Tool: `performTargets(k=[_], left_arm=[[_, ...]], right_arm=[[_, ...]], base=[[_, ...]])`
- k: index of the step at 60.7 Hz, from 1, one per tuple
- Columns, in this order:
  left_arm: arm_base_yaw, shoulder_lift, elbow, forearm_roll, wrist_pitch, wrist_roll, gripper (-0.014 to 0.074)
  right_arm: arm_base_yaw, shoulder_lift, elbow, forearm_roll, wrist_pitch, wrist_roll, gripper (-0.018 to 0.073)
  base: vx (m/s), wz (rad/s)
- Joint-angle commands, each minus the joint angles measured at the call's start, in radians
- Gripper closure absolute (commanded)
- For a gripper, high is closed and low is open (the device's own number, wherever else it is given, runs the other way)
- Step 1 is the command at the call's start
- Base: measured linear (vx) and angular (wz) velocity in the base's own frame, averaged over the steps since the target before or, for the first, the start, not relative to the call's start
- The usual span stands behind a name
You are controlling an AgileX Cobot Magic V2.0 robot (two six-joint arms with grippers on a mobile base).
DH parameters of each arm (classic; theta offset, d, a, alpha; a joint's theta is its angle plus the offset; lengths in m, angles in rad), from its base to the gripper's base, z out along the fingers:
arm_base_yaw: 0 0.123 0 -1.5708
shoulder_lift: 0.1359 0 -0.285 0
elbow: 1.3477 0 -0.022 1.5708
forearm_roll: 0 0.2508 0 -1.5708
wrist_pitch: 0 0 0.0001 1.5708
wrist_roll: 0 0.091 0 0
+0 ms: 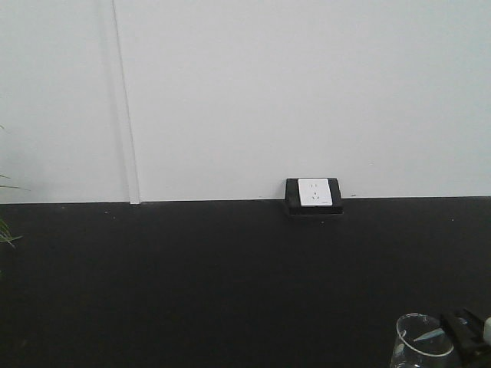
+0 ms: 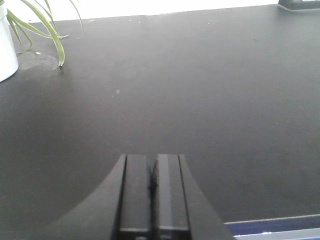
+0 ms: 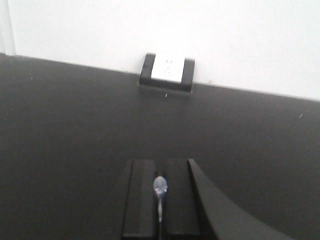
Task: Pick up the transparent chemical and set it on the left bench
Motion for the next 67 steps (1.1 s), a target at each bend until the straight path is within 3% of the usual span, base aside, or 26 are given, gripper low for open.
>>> performTargets(k=[1, 9, 23, 36, 43, 67], left_arm=[[-0.002, -0.019, 0.016, -0.001, -0.078, -0.008, 0.06], [-0.002, -0.019, 0.016, -0.001, -0.078, -0.008, 0.06], [-0.002, -0.019, 0.016, -0.001, -0.078, -0.008, 0.06], [-0.002, -0.019, 0.016, -0.001, -0.078, -0.008, 0.06], [-0.002, -0.019, 0.016, -0.001, -0.078, -0.008, 0.06], [-0.002, -0.019, 0.016, -0.001, -0.078, -0.008, 0.06]], right_arm=[[-0.005, -0.148, -0.019, -0.031, -0.006, 0.041, 0.0523], [-0.005, -0.339, 0.005, -0.11, 0.055, 0.233, 0.0522], [-0.005, -0.667, 0.056, -0.478, 0.312, 0.529, 0.0522], [-0.005, -0.853, 0.056, -0.649, 0.454, 0.759, 0.0521], [-0.005, -0.883, 0.056, -0.681, 0.469, 0.803, 0.052], [-0.005, -0.886, 0.056, -0.683, 0.49, 0.803, 0.0519]], base=[[0.0, 0.0], [0.0, 0.0], [0.0, 0.0], [0.0, 0.0], [0.0, 0.0], [0.0, 0.0]])
